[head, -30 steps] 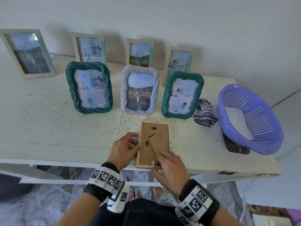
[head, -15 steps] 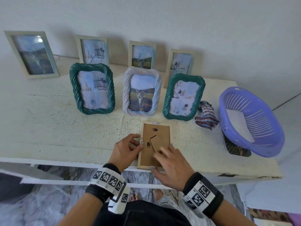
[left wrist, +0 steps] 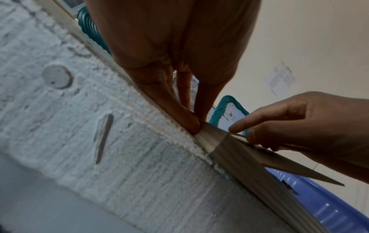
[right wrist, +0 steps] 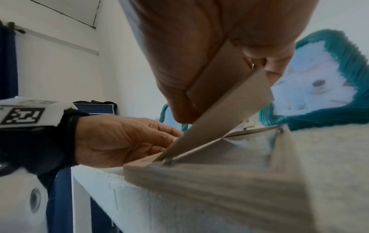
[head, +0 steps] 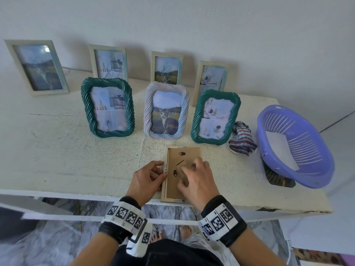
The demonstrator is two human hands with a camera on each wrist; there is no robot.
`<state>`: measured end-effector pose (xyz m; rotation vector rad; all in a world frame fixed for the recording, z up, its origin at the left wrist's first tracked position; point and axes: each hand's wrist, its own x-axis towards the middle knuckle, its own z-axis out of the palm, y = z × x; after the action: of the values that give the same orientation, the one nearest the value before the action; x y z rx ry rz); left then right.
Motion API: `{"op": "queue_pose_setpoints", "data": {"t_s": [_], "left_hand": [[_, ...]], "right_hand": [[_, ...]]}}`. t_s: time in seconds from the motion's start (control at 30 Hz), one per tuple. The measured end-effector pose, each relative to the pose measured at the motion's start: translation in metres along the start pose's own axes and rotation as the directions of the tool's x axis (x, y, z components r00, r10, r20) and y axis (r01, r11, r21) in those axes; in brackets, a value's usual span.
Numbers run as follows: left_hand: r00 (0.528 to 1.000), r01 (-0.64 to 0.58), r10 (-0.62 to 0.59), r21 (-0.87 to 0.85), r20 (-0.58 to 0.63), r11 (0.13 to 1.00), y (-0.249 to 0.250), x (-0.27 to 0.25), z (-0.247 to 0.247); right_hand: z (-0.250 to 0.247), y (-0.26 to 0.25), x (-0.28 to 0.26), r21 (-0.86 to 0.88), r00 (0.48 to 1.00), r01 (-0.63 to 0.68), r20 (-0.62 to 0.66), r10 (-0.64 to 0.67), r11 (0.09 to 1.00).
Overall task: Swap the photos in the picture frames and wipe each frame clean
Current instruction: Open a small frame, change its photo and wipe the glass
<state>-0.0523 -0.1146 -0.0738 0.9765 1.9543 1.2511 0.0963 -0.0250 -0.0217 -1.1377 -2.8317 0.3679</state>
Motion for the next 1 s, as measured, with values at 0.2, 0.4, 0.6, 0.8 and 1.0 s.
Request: {"op": "queue_pose_setpoints", "data": {"t_s": [0.2, 0.4, 0.6, 0.8, 1.0], "left_hand": [[1.000, 0.000, 0.000, 0.001, -0.006, 1.000, 0.001, -0.001, -0.001], [0.999, 0.035, -0.035, -0.023, 0.009, 0.999, -0.002, 0.001, -0.001], [0.998, 0.062, -0.061, -0.060, 0.029, 0.996, -0.002, 0.002, -0.001], [0.998, 0.054, -0.053, -0.050, 0.024, 0.997, 0.000, 0.002, -0.002], [0.997, 0.072, -0.071, -0.066, 0.019, 0.995, -0.001, 0.002, -0.001]], "right_hand": [[-0.021, 0.035, -0.014, 0.048, 0.995, -0.098, 0.032, 0.096, 0.994], [-0.021, 0.094, -0.033, 0.157, 0.973, -0.216, -0.051, 0.226, 0.964], [-0.005, 0.108, -0.040, 0.120, 0.974, -0.224, 0.053, 0.219, 0.967], [-0.009, 0.074, -0.022, 0.100, 0.988, -0.150, -0.030, 0.154, 0.984], [0.000, 0.025, -0.001, 0.056, 0.957, -0.081, 0.284, 0.062, 0.995]]}}
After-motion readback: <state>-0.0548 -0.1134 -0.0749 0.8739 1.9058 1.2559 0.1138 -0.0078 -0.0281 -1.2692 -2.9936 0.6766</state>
